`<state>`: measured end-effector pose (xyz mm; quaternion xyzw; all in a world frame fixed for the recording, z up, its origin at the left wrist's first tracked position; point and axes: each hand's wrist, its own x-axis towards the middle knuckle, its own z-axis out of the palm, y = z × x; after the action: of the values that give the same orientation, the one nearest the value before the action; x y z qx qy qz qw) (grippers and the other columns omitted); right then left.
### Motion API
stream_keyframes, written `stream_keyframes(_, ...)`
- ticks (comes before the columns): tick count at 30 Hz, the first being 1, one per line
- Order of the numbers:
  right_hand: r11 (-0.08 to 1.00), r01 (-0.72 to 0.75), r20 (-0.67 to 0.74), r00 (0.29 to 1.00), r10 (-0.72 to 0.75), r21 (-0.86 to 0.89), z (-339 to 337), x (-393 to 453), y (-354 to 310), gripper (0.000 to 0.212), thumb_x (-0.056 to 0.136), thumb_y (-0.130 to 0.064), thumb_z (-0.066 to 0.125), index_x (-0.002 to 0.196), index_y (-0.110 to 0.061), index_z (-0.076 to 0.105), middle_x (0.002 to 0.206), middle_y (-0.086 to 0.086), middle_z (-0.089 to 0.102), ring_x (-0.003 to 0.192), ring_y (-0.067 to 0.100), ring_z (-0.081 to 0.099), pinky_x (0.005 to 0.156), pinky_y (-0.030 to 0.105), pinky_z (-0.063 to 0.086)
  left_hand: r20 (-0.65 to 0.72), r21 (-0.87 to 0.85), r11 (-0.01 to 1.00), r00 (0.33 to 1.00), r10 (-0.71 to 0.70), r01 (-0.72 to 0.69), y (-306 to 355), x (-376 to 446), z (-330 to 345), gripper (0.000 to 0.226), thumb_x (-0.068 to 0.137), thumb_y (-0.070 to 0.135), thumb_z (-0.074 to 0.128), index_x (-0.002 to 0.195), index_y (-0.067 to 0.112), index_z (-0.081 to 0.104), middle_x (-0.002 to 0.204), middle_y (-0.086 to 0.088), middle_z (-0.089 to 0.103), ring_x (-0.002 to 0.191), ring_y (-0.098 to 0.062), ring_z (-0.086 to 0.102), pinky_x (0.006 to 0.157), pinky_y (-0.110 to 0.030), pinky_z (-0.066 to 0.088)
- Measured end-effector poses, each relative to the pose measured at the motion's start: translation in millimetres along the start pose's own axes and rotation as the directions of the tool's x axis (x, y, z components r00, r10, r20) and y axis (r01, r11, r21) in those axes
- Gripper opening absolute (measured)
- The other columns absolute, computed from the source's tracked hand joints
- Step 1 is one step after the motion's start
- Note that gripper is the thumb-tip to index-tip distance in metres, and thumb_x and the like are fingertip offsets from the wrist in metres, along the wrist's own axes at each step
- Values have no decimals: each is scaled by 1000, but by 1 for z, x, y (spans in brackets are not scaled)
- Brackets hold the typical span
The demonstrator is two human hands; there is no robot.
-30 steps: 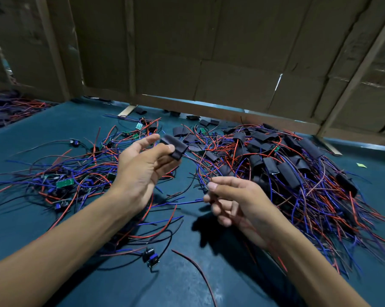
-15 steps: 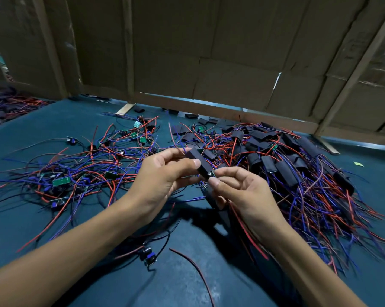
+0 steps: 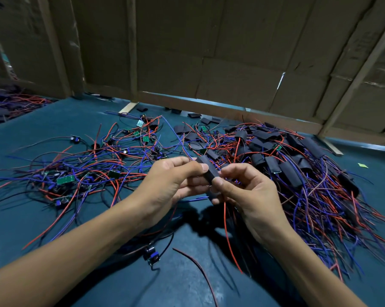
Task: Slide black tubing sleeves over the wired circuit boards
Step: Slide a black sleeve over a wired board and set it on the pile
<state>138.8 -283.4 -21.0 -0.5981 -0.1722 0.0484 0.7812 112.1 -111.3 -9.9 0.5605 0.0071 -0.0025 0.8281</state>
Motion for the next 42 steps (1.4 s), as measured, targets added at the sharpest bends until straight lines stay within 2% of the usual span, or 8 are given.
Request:
stream_keyframes(7, 939, 252, -134, 948, -288, -234, -10, 0, -22, 15, 79, -18, 76, 94, -16, 81, 78, 12, 77, 66, 22, 74, 67, 29, 61, 262, 728, 669, 963, -69, -150, 47, 51, -20, 18, 96, 30, 66, 110, 24, 75, 99, 11, 76, 83, -3, 67, 59, -25, 52)
stream_keyframes(10, 867, 337, -286, 846, -450, -366, -26, 7, -32, 13, 86, -22, 76, 98, -19, 79, 82, 8, 78, 72, 22, 75, 71, 33, 62, 196, 934, 298, 980, 32, -197, 67, 102, -37, 23, 95, 30, 64, 115, 27, 74, 94, 9, 76, 80, -6, 66, 71, -26, 55)
stream_keyframes(12, 778, 317, -347, 759, -551, -542, -40, 12, -36, 15, 91, -19, 75, 106, -16, 77, 89, 5, 77, 79, 16, 75, 78, 29, 60, 141, 988, 47, 982, 128, -148, 70, 137, -51, 29, 95, 26, 58, 120, 21, 72, 115, -3, 74, 102, -18, 67, 90, -32, 53)
stream_keyframes(18, 466, 94, -245, 751, -613, -880, -70, 23, -38, 37, 91, -1, 66, 128, -6, 66, 123, 14, 61, 104, 24, 66, 93, -3, 35, 36, 982, -186, 994, 98, -17, 41, 214, -86, 53, 98, 18, 46, 150, 23, 39, 150, -16, 39, 137, -37, 38, 111, -48, 37)
stream_keyframes(22, 156, 166, -4, 672, -740, -974, -63, 18, -29, 49, 84, 14, 57, 132, 3, 61, 135, 26, 51, 124, 40, 50, 115, 29, 32, 109, 892, -440, 994, -19, -107, 11, 229, -89, 57, 98, 18, 43, 152, 35, 35, 158, -4, 33, 141, -32, 33, 109, -56, 32)
stream_keyframes(30, -17, 437, 267, 519, -812, -899, -51, 12, -20, 35, 89, 5, 54, 121, 0, 68, 126, 19, 62, 118, 35, 59, 102, 48, 44, -19, 879, -476, 992, -122, -42, 45, 226, -86, 48, 93, 50, 57, 131, 21, 60, 131, -8, 63, 119, -32, 59, 101, -51, 49)
stream_keyframes(34, 3, 552, 359, 546, -757, -834, -45, 11, -12, 32, 88, 7, 56, 113, -1, 73, 115, 12, 69, 107, 28, 65, 95, 41, 49, -58, 908, -417, 975, -216, -39, 54, 210, -96, 45, 85, 57, 69, 101, 15, 73, 98, -5, 74, 93, -28, 68, 91, -48, 56)
stream_keyframes(42, 43, 689, 577, 638, -510, -724, -35, 11, 7, 22, 80, 9, 63, 89, -6, 76, 99, 4, 73, 85, 26, 68, 70, 43, 52, 70, 810, -563, 980, -185, -164, 63, 174, -96, 37, 88, 50, 70, 109, 20, 75, 108, -8, 67, 102, -32, 63, 90, -45, 55)
